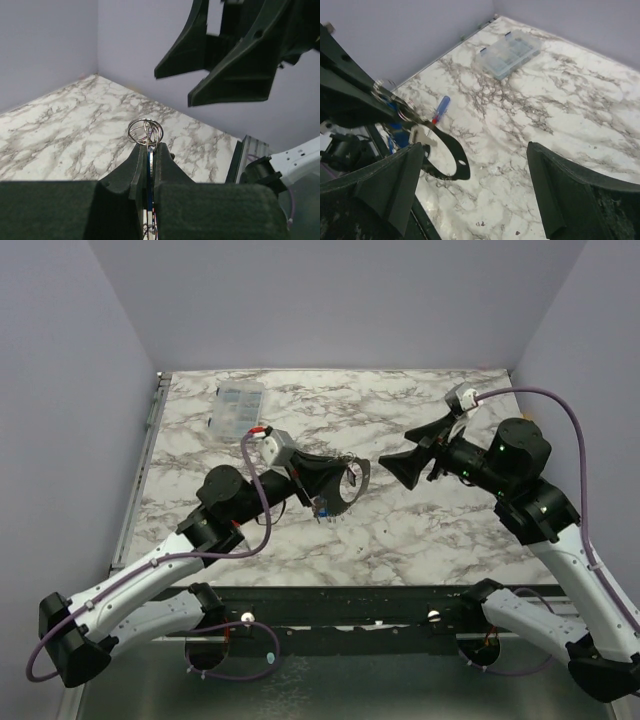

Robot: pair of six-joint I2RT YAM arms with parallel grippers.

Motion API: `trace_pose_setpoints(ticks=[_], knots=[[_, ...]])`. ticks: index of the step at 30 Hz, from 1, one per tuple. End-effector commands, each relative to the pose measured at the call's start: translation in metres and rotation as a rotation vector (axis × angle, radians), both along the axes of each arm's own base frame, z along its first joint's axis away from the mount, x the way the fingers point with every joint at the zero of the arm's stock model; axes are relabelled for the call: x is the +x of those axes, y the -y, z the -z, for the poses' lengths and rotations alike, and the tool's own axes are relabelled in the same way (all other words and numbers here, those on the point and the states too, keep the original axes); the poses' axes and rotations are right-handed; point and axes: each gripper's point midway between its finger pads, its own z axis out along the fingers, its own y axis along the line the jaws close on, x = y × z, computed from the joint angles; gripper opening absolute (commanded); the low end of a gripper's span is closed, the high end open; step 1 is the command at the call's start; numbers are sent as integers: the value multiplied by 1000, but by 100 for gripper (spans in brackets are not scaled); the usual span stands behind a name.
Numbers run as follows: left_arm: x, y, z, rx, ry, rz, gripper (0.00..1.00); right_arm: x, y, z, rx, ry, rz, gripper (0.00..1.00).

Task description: Put the keys on the keyring

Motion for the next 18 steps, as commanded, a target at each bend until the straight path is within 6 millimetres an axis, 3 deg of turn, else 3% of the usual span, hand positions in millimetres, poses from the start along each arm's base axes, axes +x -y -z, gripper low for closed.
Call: trace_pose_setpoints(ticks=[1,12,18], knots=[[-11,-25,-48,-207,-4,-40,0,-38,-19,-5,65,38,-350,95],[-33,-50,-85,-427,-67,0,0,-86,-38,-7,191,27,-731,93],[-41,-55,-104,-522,-63,43,0,-81,-43,0,212,-24,-753,86]])
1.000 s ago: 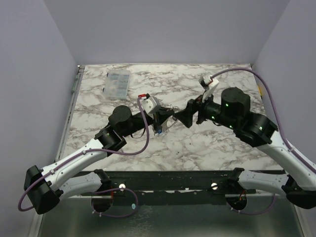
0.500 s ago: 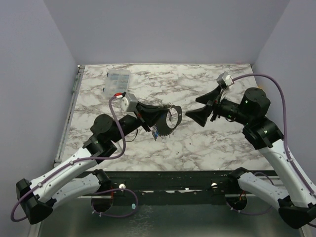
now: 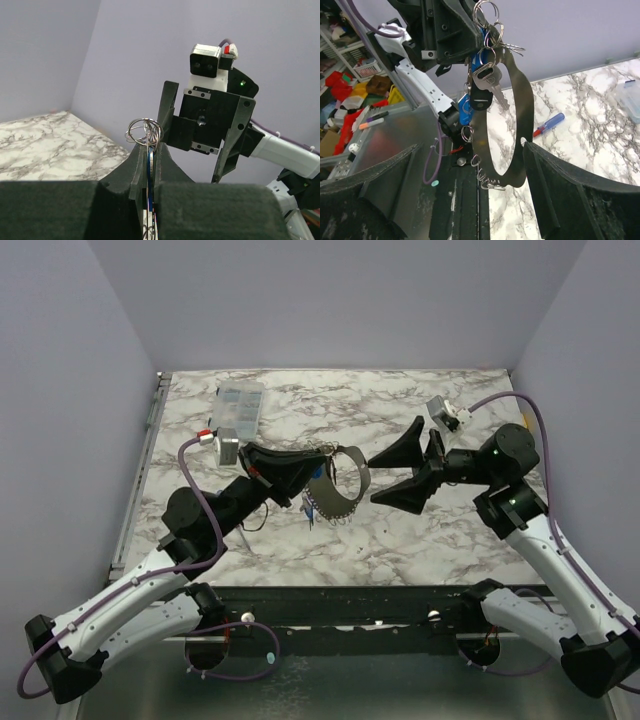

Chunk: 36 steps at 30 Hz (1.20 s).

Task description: Put the keys on the keyring

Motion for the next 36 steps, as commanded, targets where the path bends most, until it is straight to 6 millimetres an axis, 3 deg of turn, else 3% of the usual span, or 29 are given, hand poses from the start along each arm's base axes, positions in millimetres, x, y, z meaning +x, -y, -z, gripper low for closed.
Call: trace_pose_setpoints(ticks=[1,5,14,20,25,31,36], knots=[[-11,-14,-38,-176,29,29,0,-9,-2,-4,18,-5,-91,85],[-16,-17,-49,-225,54,46,0,5,-1,0,-2,-12,3,84],[-22,-18,-51,-202,102,51,0,17,15,-7,32,39,220,89],[-29,-12,-53,-189,119,104,0,12,16,-2,37,-8,212,90],[-33,-13,-57,-219,133,122,0,-3,8,-1,72,-59,86,89],[-31,-9,-56,-261,117,151,0,-17,-2,7,59,-147,-120,72],[-22,-10,-51,-307,92,122,0,-16,-4,10,52,-174,-148,60]])
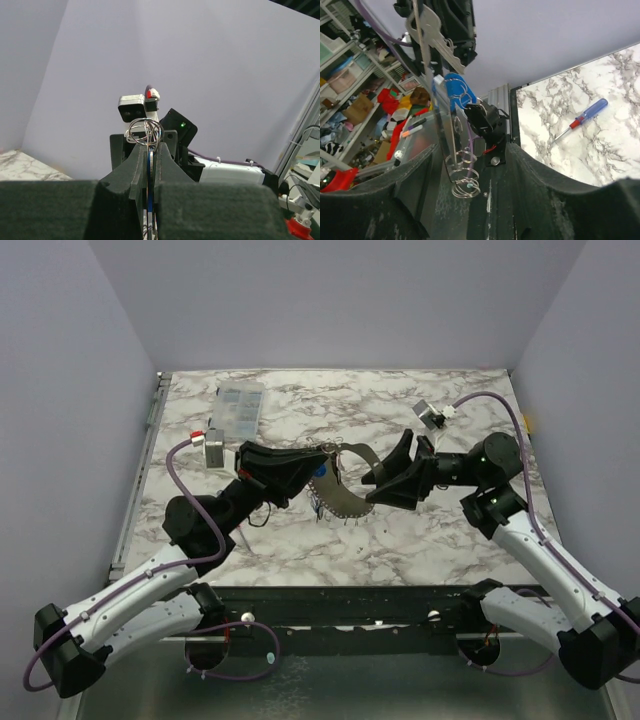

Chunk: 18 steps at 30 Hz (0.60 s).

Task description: Put the keys on the keyring

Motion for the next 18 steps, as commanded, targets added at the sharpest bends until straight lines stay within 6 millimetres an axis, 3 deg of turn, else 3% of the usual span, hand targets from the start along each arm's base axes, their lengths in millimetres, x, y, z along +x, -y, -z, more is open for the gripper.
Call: trace_pose_setpoints(ticks=[1,5,14,18], knots=[[0,-9,-10,-107,2,-6,0,-19,3,-8,23,26,-95,57],[8,-6,-6,-138,-23,-5,0,-18,1,-7,37,7,-98,49],[15,-1,-6,-190,-27,7,0,-21,-9,6,29,-22,-128,50],[17,-3,-5,-199,-32,-7,0,-19,-11,10,18,-24,-123,37]])
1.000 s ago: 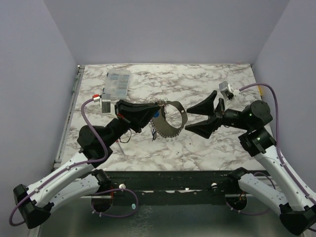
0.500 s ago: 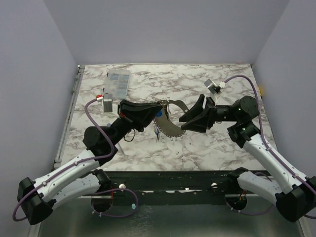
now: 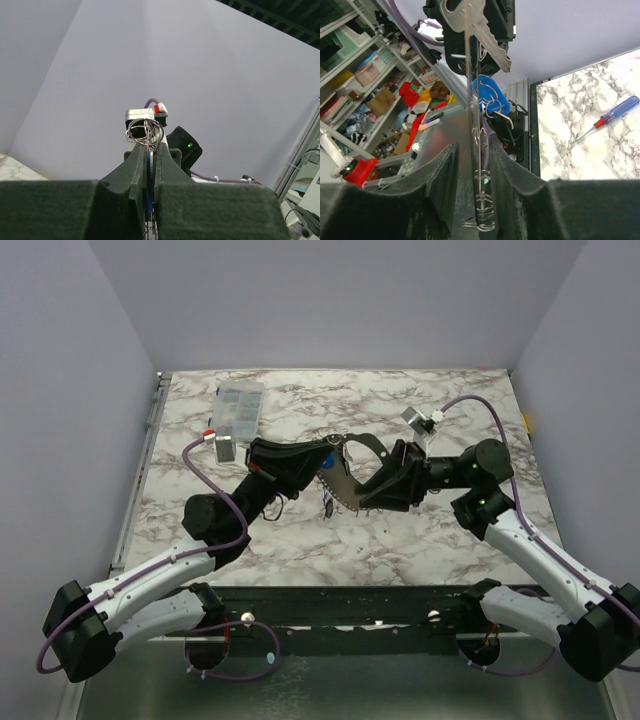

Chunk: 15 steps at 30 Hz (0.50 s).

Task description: Put the keys on the keyring

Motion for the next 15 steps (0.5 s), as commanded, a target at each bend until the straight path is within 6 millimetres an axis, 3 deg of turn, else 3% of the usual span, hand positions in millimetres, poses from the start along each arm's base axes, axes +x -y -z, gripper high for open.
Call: trace_pose_setpoints(ticks=[1,6,10,11,15], knots=[[-7,-16,-20,-103,37,-16,0,-2,-1,3,-3,25,-11,31],[-5,-18,-14,-101,26,-31,0,2,-2,2,-1,39,9,1],[-1,-21,-5,-99,3,-54,0,10,-2,-3,-16,71,69,1],[-1,-22,-3,-98,0,-59,8,14,-2,-2,-40,81,93,1],[-5,-31,4,-92,3,-82,57,31,4,7,-185,117,197,1]])
